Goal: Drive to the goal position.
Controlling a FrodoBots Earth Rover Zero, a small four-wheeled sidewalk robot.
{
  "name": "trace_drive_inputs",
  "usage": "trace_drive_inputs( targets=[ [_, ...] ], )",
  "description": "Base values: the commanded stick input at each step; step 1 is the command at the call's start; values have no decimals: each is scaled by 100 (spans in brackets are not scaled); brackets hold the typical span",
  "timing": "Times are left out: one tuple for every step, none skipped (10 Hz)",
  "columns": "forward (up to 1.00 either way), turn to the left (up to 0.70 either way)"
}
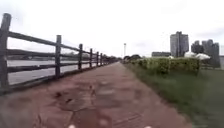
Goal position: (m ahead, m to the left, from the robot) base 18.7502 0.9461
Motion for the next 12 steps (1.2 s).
trace_drive_inputs(
  targets=[
    [100, 0],
    [100, 0],
    [100, -27],
    [100, 0],
    [100, 0],
    [100, 0],
    [100, 0],
    [100, 0],
    [100, 0],
    [100, 0],
    [100, 0],
    [100, 0]
  ],
)
